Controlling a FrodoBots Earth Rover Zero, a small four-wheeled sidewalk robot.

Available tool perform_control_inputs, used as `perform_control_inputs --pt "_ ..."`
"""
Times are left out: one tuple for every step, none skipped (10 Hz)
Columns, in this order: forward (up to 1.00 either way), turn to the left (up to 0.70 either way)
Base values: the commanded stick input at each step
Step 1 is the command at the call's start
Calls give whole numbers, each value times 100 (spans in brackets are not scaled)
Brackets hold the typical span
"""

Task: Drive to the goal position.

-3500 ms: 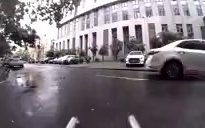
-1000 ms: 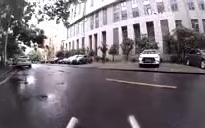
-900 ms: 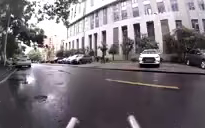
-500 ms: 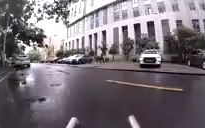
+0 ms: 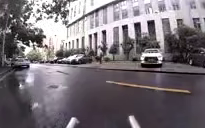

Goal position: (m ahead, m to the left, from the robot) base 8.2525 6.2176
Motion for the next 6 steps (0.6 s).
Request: perform_control_inputs --pt "60 0" --pt "60 0" --pt "60 0" --pt "60 0" --pt "60 0" --pt "60 0"
